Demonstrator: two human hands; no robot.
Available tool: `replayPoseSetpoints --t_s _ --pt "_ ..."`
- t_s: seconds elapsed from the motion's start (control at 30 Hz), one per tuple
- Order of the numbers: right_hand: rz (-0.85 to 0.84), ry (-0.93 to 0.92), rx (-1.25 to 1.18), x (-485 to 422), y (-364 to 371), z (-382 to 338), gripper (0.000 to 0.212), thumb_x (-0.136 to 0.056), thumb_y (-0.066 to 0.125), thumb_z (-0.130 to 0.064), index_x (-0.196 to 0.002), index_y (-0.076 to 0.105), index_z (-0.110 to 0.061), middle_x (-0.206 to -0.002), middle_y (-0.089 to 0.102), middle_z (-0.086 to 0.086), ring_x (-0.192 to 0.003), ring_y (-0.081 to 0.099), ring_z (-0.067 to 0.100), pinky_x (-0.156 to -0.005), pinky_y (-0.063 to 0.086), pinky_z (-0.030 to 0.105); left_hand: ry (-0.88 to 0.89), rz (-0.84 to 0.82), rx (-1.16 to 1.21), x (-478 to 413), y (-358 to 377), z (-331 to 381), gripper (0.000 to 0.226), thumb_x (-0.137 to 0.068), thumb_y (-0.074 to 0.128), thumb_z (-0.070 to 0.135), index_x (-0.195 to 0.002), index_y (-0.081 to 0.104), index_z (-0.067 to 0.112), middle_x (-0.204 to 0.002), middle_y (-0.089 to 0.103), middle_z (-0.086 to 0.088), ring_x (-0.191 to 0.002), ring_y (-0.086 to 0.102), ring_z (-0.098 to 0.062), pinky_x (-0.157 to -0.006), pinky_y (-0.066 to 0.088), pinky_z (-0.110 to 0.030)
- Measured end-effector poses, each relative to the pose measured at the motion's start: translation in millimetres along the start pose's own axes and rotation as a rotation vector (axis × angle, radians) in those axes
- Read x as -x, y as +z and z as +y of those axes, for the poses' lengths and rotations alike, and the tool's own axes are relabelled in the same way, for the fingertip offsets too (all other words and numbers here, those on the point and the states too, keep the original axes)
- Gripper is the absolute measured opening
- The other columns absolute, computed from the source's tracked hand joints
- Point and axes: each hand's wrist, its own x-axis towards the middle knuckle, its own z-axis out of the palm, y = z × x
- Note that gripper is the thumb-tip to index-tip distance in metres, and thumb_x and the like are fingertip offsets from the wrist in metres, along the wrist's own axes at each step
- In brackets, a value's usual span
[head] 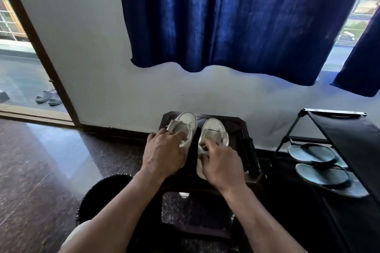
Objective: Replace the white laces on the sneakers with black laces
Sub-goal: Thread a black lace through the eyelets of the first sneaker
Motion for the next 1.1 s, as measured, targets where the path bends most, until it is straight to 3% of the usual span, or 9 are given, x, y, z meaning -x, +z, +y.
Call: replayPoseSetpoints --t_s 0.17,0.37,0.5,0.63,0.73,0.83,0.93,1.0,1.1 --pt "0.028 -0.055 -0.032 3.9 4.8 9.0 0.032 -0.093 0.063 -0.039 -0.124 0.059 -0.034 -0.103 0.074 -0.003 -0.084 0.072 0.029 -0.069 0.057 0.038 -0.04 0.019 -0.03 1.5 0.9 4.4 0.037 -0.077 0.061 0.04 -0.112 0.071 0.035 -0.108 0.076 0.009 -0.113 0.06 -0.02 -0.095 0.044 -0.044" --pt "0.195 -0.032 -0.014 10.7 12.8 19.5 0.023 -0.088 0.072 -0.047 -0.101 0.064 -0.029 -0.087 0.07 -0.011 -0.079 0.066 0.015 -0.06 0.052 0.03 -0.065 0.026 -0.008 4.5 0.3 6.3 0.045 -0.073 0.052 0.04 -0.11 0.076 0.034 -0.108 0.077 0.008 -0.111 0.061 -0.024 -0.09 0.048 -0.046" --pt "0.267 -0.024 -0.031 14.0 17.0 21.7 0.023 -0.09 0.073 -0.045 -0.101 0.067 -0.026 -0.094 0.071 -0.011 -0.087 0.062 0.013 -0.062 0.054 0.027 -0.085 0.066 -0.036 10.7 4.7 10.3 0.043 -0.071 0.059 0.033 -0.112 0.074 0.031 -0.111 0.075 0.006 -0.108 0.06 -0.028 -0.089 0.048 -0.048" --pt "0.289 -0.037 -0.1 15.4 18.0 33.0 0.023 -0.088 0.074 -0.048 -0.098 0.067 -0.028 -0.087 0.069 -0.011 -0.08 0.061 0.012 -0.061 0.047 0.024 0.007 0.201 0.056 8.3 18.0 27.2 0.038 -0.079 0.064 0.022 -0.117 0.07 0.026 -0.123 0.066 0.003 -0.11 0.057 -0.029 -0.095 0.047 -0.048" --pt "0.403 0.02 -0.402 9.7 7.6 52.1 0.013 -0.094 0.069 -0.04 -0.096 0.07 -0.027 -0.087 0.071 -0.012 -0.076 0.063 0.008 -0.066 0.05 0.023 0.054 0.197 0.331 -12.2 26.4 53.1 0.023 -0.097 0.059 0.035 -0.106 0.076 0.023 -0.109 0.072 0.005 -0.104 0.065 -0.021 -0.091 0.052 -0.04" --pt "0.598 0.266 -0.498 -3.9 -4.6 93.8 0.005 -0.094 0.073 -0.026 -0.09 0.071 -0.026 -0.083 0.071 -0.012 -0.072 0.062 0.005 -0.069 0.047 0.017 0.01 0.066 0.371 -39.3 35.9 76.3 0.039 -0.099 0.053 0.059 -0.089 0.076 0.029 -0.093 0.07 0.007 -0.09 0.064 -0.019 -0.081 0.05 -0.036" --pt "0.466 0.552 -0.471 -17.2 -1.1 142.0 0.01 -0.092 0.073 -0.031 -0.085 0.067 -0.031 -0.081 0.071 -0.011 -0.077 0.067 0.013 -0.073 0.048 0.027 0.012 -0.069 0.216 -59.6 45.6 91.1 0.069 -0.094 0.041 0.076 -0.059 0.058 0.019 -0.074 0.06 0.005 -0.075 0.058 -0.019 -0.069 0.044 -0.035" --pt "0.378 0.61 -0.435 -20.8 9.3 165.5 0.006 -0.09 0.074 -0.031 -0.087 0.07 -0.028 -0.085 0.071 -0.01 -0.083 0.068 0.014 -0.075 0.044 0.026 -0.067 -0.126 0.213 -73.1 49.6 95.5 0.078 -0.091 0.045 0.078 -0.056 0.057 0.01 -0.065 0.059 -0.001 -0.066 0.059 -0.017 -0.061 0.046 -0.034" --pt "0.259 0.598 -0.381 -23.8 22.5 179.7 0.011 -0.088 0.075 -0.034 -0.097 0.075 -0.027 -0.09 0.068 -0.01 -0.086 0.066 0.014 -0.074 0.042 0.026 -0.162 -0.23 0.28 -90.4 51.9 96.7 0.072 -0.088 0.063 0.068 -0.055 0.05 0.005 -0.05 0.05 -0.005 -0.058 0.058 -0.02 -0.058 0.042 -0.035"
